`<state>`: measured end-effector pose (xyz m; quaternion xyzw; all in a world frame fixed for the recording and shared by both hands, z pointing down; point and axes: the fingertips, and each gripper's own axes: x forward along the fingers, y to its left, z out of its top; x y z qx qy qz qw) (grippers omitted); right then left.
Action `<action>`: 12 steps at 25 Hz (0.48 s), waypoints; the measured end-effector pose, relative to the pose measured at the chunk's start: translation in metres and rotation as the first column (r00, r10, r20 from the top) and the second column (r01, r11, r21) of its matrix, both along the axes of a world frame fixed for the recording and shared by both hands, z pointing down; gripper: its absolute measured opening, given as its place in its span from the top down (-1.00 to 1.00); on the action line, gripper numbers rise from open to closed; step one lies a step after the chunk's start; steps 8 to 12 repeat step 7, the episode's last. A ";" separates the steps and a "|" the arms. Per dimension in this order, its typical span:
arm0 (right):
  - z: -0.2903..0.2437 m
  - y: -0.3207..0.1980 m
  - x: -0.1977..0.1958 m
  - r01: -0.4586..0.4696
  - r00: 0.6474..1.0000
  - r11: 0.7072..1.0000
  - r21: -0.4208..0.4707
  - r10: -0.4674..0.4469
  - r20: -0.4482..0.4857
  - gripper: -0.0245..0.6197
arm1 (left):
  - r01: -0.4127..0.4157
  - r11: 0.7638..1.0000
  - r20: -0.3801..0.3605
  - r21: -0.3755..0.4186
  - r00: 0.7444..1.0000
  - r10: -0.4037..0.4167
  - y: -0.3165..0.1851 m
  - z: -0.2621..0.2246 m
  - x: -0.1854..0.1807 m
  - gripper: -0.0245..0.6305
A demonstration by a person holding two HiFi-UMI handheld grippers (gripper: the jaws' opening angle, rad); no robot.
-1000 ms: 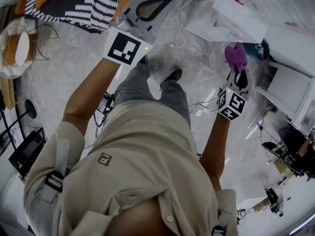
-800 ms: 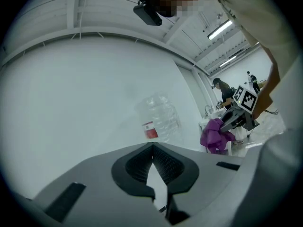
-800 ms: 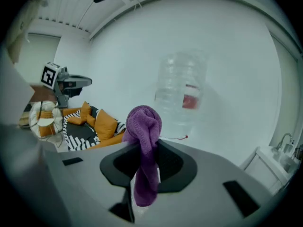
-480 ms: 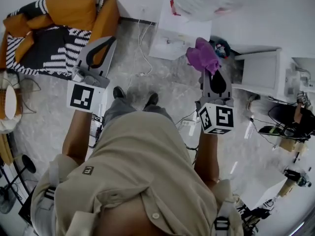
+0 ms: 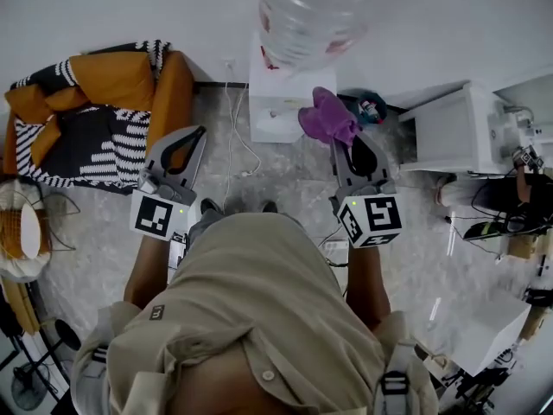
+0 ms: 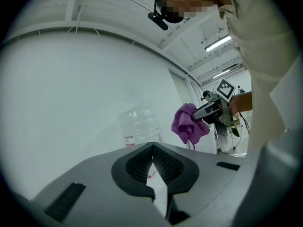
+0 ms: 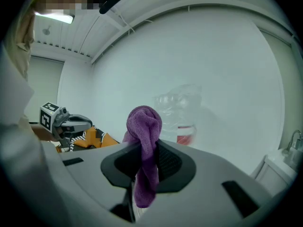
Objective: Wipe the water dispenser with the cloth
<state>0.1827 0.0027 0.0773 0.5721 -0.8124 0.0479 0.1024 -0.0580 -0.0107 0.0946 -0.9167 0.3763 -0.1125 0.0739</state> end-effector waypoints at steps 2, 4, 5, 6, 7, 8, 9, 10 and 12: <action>-0.001 -0.003 0.006 0.004 1.000 1.000 0.003 -0.004 0.010 0.69 | -0.008 1.000 -0.015 -0.002 1.000 0.008 0.000 -0.003 0.009 0.87; -0.003 -0.005 0.011 0.009 1.000 1.000 0.003 -0.009 0.015 0.69 | -0.010 1.000 -0.024 -0.010 1.000 0.010 0.001 -0.006 0.016 0.87; -0.004 -0.006 0.013 0.011 1.000 1.000 0.003 -0.011 0.015 0.69 | -0.010 1.000 -0.025 -0.014 1.000 0.010 0.001 -0.007 0.019 0.87; -0.005 -0.007 0.016 0.012 1.000 1.000 0.002 -0.013 0.015 0.69 | -0.010 1.000 -0.027 -0.019 1.000 0.010 0.000 -0.008 0.022 0.87; -0.006 -0.008 0.019 0.014 1.000 1.000 0.001 -0.014 0.016 0.69 | -0.010 1.000 -0.028 -0.023 1.000 0.009 0.000 -0.009 0.026 0.87; -0.006 -0.008 0.019 0.014 1.000 1.000 0.001 -0.014 0.016 0.69 | -0.010 1.000 -0.028 -0.023 1.000 0.009 0.000 -0.009 0.026 0.87; -0.006 -0.008 0.019 0.014 1.000 1.000 0.001 -0.014 0.016 0.69 | -0.010 1.000 -0.028 -0.023 1.000 0.009 0.000 -0.009 0.026 0.87; -0.006 -0.008 0.019 0.014 1.000 1.000 0.001 -0.014 0.016 0.69 | -0.010 1.000 -0.028 -0.023 1.000 0.009 0.000 -0.009 0.026 0.87; -0.006 -0.008 0.019 0.014 1.000 1.000 0.001 -0.014 0.016 0.69 | -0.010 1.000 -0.028 -0.023 1.000 0.009 0.000 -0.009 0.026 0.87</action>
